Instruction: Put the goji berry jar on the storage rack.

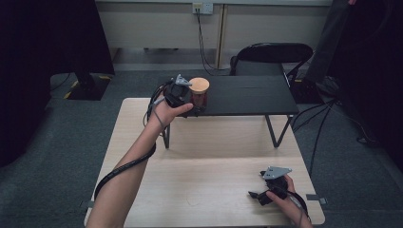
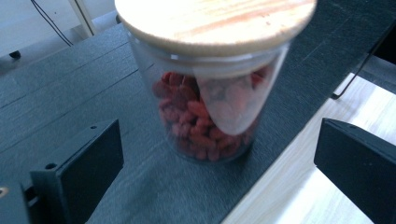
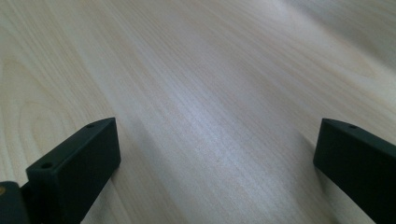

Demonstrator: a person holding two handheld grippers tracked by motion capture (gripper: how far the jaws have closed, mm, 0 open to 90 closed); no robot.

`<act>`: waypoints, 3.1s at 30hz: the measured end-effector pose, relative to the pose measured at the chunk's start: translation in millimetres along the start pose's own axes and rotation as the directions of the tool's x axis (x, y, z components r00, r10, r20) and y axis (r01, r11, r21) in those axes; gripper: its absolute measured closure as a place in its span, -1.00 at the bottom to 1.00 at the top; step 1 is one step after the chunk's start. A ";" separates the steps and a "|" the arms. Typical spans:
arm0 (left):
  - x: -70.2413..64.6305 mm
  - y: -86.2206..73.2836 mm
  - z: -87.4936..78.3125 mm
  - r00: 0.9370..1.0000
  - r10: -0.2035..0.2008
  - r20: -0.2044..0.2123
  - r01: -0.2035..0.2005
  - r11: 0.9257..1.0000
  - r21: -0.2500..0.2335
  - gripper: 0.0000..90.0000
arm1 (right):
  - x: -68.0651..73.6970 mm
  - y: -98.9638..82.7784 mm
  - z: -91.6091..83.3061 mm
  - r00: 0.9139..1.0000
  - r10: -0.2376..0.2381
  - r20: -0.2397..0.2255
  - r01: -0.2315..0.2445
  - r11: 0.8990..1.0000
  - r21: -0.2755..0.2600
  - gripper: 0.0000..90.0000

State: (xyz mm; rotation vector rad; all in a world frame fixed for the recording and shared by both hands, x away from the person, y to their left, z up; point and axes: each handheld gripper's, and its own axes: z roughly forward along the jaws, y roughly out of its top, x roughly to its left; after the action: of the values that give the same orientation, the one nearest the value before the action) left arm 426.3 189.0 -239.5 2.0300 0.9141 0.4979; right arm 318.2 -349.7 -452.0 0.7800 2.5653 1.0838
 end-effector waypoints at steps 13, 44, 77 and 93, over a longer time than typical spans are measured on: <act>1.2 -32.1 -29.6 0.999 0.020 0.047 -0.020 1.000 -0.004 -0.98 | 0.0 -0.1 0.0 1.000 -0.001 0.000 0.001 1.000 0.000 -1.00; -1.0 -135.6 -61.8 0.998 0.003 0.065 -0.003 1.000 -0.003 -0.97 | 0.2 0.1 0.0 1.000 0.000 0.000 0.000 1.000 0.002 -1.00; -0.4 -245.1 -49.5 0.998 -0.057 0.018 0.055 0.996 0.071 -0.96 | 1.2 0.2 0.1 1.000 0.001 0.005 -0.001 1.000 0.002 -1.00; -2.6 -283.8 -39.0 0.998 -0.060 -0.015 0.062 0.992 0.113 -0.94 | 1.4 0.2 0.0 1.000 0.002 0.006 -0.002 1.000 0.002 -1.00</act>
State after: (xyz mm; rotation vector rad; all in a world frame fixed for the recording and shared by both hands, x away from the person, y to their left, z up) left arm 280.0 317.5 -449.6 2.0962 1.0292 0.4331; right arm 317.2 -348.9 -451.9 0.7852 2.5623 1.0779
